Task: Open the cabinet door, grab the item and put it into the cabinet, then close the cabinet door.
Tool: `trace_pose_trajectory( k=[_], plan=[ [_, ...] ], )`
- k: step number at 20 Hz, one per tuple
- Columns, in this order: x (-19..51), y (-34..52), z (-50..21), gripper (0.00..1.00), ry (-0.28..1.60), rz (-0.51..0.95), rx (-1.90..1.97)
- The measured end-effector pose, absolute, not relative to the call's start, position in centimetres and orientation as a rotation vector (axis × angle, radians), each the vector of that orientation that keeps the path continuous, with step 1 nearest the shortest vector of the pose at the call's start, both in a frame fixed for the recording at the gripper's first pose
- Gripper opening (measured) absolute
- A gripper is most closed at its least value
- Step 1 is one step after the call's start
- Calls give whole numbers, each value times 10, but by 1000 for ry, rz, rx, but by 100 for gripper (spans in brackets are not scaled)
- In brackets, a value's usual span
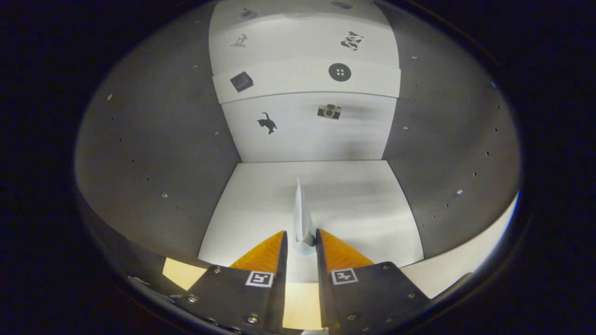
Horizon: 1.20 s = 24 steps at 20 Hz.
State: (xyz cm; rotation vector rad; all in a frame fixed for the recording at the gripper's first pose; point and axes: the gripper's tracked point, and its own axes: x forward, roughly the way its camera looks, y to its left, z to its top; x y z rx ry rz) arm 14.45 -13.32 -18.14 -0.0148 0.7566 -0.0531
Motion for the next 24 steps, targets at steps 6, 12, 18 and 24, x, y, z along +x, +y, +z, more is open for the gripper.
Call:
trace_pose_trajectory(
  k=[6, 12, 18, 24],
  plan=[
    [147, -133, -159, 31, 655, -40, 18],
    [127, -133, -134, 30, 565, -35, -7],
    [84, -104, -102, 30, 487, 31, 10],
    [28, -95, -69, 30, 382, 22, -13]
  ],
)
